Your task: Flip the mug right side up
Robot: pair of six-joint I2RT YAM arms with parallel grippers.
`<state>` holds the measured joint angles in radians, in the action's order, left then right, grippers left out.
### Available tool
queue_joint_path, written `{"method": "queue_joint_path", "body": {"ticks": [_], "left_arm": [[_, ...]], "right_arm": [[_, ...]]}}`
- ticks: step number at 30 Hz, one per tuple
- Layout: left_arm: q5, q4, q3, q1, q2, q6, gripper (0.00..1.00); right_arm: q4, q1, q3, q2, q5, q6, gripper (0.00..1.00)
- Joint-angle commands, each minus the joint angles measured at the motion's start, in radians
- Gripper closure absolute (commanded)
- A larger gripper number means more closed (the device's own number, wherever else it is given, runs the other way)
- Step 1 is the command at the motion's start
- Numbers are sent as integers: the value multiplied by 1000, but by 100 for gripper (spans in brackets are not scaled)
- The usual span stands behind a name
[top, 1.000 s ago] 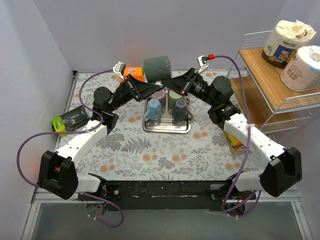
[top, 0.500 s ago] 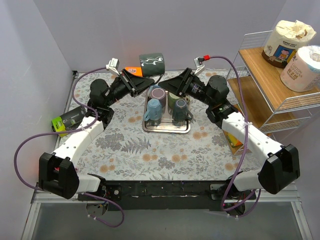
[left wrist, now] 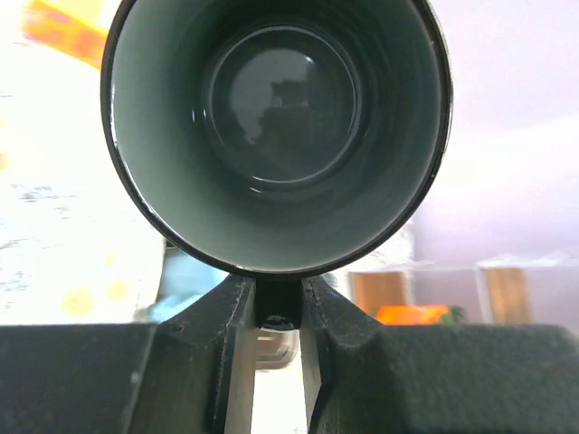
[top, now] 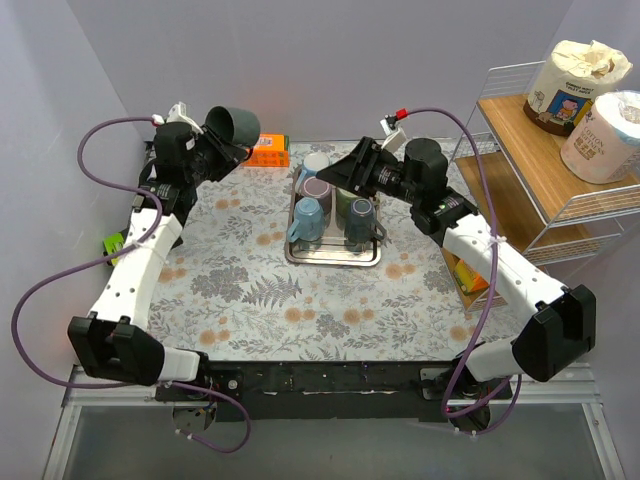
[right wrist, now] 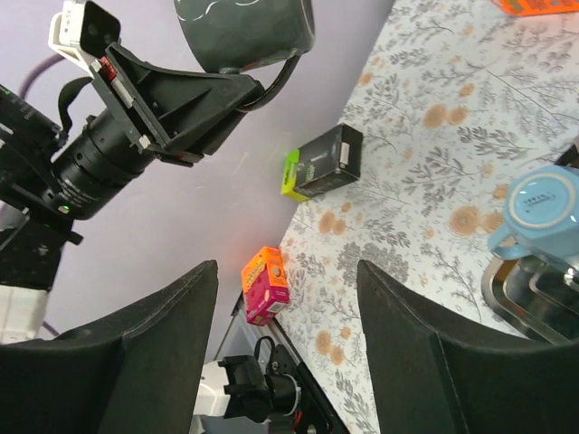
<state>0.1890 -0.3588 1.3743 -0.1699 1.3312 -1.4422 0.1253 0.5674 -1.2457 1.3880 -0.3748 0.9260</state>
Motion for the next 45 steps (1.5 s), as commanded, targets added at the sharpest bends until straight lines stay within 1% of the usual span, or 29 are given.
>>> {"method": "queue_joint_path", "body": {"ticks": [1,4,8,11,13,16,17,18,22,25,32,36,40,43,44,45], "left_arm": [[-226,-213,101,26,37,206,100],[-293,-252,94,43,86,262,100],[-306,-237,66,104,154,333,100],[-322,-229,81,159,229,339,100],[-316,-206,85,167,278,365,100],[-353,-203,94,168,350,413,100],[-387,-206,94,200,368,416,100],[-396,-206,94,205,382,419,100],[-444,-218,97,208,430,405,100],[-476,-197,83,208,444,405,100],[-477,-177,95,213,514,445,100],[-470,-210,127,218,559,408,100],[-462,-203,120,222,571,402,100],[-451,-206,115,230,580,396,100],[-439,-215,121,234,591,391,92],[-424,-224,132,236,595,390,89]], "right_arm": [[-169,-8,-83,8,45,-102,30],[-202,-9,-98,17,56,-122,31],[-217,-9,-94,26,44,-125,33],[-219,-9,-71,28,34,-122,33],[-217,-9,-63,26,30,-115,33],[-225,-11,-69,31,27,-113,33],[-230,-12,-70,34,27,-115,33],[-231,-12,-75,36,27,-115,34],[-233,-15,-81,45,16,-115,34],[-236,-17,-87,48,10,-121,34],[-253,-20,-115,71,1,-128,34],[-277,-18,-144,94,-6,-139,34],[-337,-18,-185,120,14,-164,35],[-358,-18,-179,129,34,-170,35],[-358,-18,-175,128,40,-170,35],[-358,-18,-169,126,43,-170,35]]}}
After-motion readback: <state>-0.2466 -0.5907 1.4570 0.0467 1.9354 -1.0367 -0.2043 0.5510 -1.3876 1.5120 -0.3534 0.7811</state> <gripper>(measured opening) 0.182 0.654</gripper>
